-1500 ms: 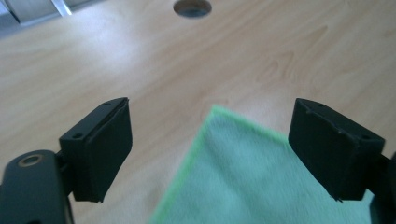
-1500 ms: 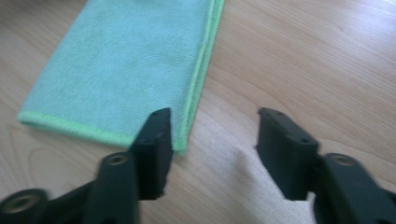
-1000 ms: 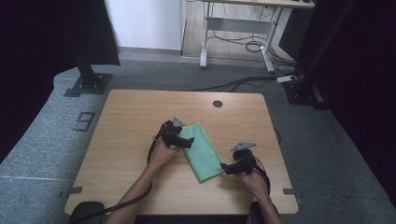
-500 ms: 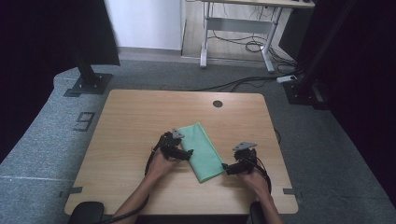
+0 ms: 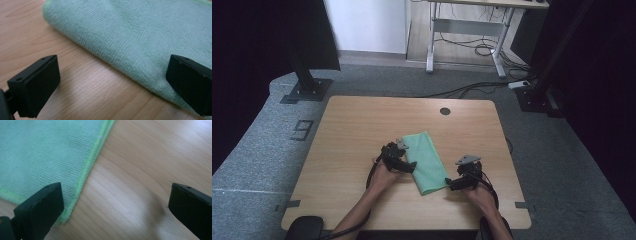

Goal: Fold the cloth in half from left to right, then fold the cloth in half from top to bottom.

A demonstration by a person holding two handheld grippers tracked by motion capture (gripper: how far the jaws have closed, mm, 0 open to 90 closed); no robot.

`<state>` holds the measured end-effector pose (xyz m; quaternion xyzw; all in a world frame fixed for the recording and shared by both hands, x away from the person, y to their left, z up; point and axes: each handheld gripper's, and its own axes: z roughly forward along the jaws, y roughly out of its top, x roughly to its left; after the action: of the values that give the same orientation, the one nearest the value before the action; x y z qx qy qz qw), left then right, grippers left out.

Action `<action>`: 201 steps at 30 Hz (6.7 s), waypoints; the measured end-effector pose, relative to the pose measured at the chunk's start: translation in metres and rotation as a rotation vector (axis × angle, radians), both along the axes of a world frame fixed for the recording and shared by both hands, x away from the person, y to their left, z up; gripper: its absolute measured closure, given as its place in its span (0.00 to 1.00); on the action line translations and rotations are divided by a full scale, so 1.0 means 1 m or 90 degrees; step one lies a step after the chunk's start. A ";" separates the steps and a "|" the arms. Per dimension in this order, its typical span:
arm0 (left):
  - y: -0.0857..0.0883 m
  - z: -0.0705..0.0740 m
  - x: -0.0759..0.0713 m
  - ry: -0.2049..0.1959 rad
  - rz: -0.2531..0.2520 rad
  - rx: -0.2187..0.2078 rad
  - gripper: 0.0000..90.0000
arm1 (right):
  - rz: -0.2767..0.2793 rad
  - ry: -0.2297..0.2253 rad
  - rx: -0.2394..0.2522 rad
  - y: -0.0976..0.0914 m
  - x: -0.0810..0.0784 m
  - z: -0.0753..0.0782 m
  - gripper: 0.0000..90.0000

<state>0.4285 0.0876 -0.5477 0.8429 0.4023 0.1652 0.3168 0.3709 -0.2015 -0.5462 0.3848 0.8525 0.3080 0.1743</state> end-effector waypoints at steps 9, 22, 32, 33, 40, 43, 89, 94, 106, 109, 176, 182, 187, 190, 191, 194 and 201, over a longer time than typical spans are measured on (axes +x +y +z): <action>0.027 -0.001 0.005 0.016 0.016 -0.018 0.00 | 0.041 -0.004 0.002 0.032 -0.009 -0.001 0.00; 0.047 -0.001 0.009 0.014 0.020 -0.017 0.00 | 0.050 0.003 0.018 0.066 -0.017 -0.002 0.00; 0.053 -0.001 0.011 0.016 0.025 -0.019 0.00 | 0.071 0.007 0.022 0.083 -0.018 -0.003 0.00; 0.053 -0.001 0.011 0.016 0.024 -0.020 0.00 | 0.071 0.007 0.022 0.083 -0.018 -0.003 0.00; 0.053 -0.001 0.009 0.013 0.025 -0.022 0.02 | 0.072 0.011 0.021 0.081 -0.017 -0.002 0.00; 0.053 -0.001 0.007 0.014 0.026 -0.022 0.02 | 0.072 0.014 0.021 0.080 -0.017 -0.002 0.00; 0.121 0.000 -0.071 0.008 -0.022 0.001 0.00 | -0.054 0.018 0.048 -0.022 -0.001 -0.004 0.00; 0.120 -0.001 -0.070 0.007 -0.023 -0.004 0.00 | -0.053 -0.001 0.057 -0.026 0.000 -0.009 0.00; 0.121 -0.001 -0.069 0.018 -0.024 -0.008 0.00 | -0.056 -0.011 0.064 -0.024 0.000 -0.011 0.00; 0.121 -0.001 -0.069 0.018 -0.021 -0.008 0.00 | -0.059 -0.011 0.064 -0.024 0.000 -0.011 0.00; 0.061 0.001 -0.008 0.027 0.014 -0.013 0.01 | 0.006 -0.001 0.104 0.038 0.016 0.003 0.00; 0.061 0.000 -0.008 0.025 0.013 -0.015 0.01 | 0.040 -0.004 0.077 0.072 0.024 -0.003 0.00; 0.061 0.001 -0.011 0.024 0.008 -0.016 0.03 | 0.038 -0.001 0.062 0.075 0.019 -0.007 0.03; 0.060 0.001 -0.017 0.026 0.002 -0.015 0.03 | 0.034 0.005 0.057 0.075 0.012 -0.006 0.05; 0.060 0.001 -0.020 0.027 0.000 -0.014 0.03 | 0.034 0.002 0.052 0.076 0.009 -0.005 0.05; 0.061 0.001 -0.029 0.027 -0.006 -0.013 0.04 | 0.040 0.003 0.047 0.077 0.001 -0.004 0.05; 0.061 0.002 -0.050 0.029 -0.020 -0.008 0.04 | 0.057 0.010 0.050 0.076 -0.022 -0.004 0.06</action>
<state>0.3789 0.1484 -0.5459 0.8508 0.3970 0.1380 0.3154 0.3487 -0.1256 -0.5505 0.3550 0.8575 0.3456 0.1383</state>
